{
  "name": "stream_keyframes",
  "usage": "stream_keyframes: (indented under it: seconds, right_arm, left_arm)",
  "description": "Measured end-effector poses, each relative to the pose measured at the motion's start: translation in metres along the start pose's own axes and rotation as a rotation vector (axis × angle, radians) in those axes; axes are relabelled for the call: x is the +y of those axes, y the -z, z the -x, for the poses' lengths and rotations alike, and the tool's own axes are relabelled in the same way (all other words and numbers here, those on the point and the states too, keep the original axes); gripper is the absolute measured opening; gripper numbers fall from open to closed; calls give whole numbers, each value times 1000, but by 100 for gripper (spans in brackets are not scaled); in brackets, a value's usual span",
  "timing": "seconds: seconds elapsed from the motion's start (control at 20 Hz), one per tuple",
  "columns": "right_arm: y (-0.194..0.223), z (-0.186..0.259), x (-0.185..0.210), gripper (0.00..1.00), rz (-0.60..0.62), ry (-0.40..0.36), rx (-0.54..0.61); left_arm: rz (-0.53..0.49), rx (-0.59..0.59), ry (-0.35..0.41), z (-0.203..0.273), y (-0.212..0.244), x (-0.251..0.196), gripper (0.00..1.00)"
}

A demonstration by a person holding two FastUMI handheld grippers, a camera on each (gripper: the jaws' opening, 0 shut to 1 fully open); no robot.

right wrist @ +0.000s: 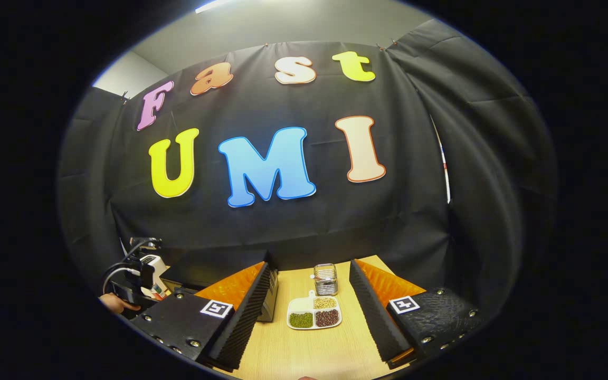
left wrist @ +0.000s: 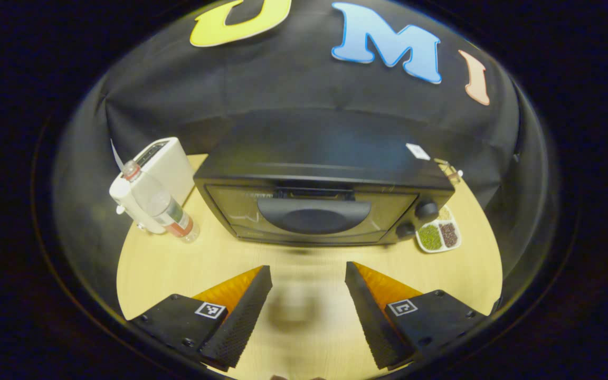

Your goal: Open the electric oven with the left hand, put the food in, and close the electric oven.

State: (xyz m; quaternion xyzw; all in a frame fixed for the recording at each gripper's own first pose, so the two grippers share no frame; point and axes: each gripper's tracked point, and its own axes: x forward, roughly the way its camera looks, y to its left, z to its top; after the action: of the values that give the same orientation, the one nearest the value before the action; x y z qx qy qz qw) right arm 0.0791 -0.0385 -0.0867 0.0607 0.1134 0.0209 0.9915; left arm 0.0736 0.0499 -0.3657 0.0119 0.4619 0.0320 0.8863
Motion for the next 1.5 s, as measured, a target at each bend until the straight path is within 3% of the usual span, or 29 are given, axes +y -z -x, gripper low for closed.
stream_keyframes:
  seconds: [0.1, 0.25, 0.35, 0.4, 0.45, 0.55, 0.65, 0.85, 1.15, 1.3, 1.35, 1.5]
  right_arm:
    - [-2, 0, 4, 92, -9, -30, 4]
    - [-15, -1, 10, 92, -10, -71, -17]
    - [-27, -5, 24, 92, 14, -103, -43]
    - [-33, -4, 28, 92, 24, -119, -57]
    - [-40, -3, 33, 92, 29, -132, -70]
    - [-52, 1, 42, 92, 33, -142, -90]
    - [-68, 10, 50, 92, 26, -136, -119]
    - [-88, 30, 69, 92, 14, -111, -173]
    - [-99, 53, 93, 92, 31, -78, -206]
    - [-97, 60, 110, 92, 39, -85, -196]
    - [-95, 62, 116, 100, 52, -91, -189]
    - [-94, 71, 122, 96, 64, -66, -203]
  left_arm:
    - [2, -102, 4, 27, -23, -7, 92]
    - [-3, -281, 2, 80, -67, -18, 99]
    - [2, -452, 7, 131, -104, -29, 95]
    - [1, -549, 5, 160, -122, -35, 99]
    - [-9, -642, -8, 188, -139, -38, 95]
    - [-53, -788, -49, 247, -162, -37, 98]
    - [-92, -866, -75, 285, -169, -39, 98]
    - [-124, -904, -8, 310, -164, -47, 98]
    - [-84, -920, 70, 318, -165, -33, 98]
    - [-88, -917, 77, 322, -163, -22, 92]
    - [-85, -912, 79, 323, -161, -17, 93]
    - [-80, -902, 99, 327, -157, -3, 98]
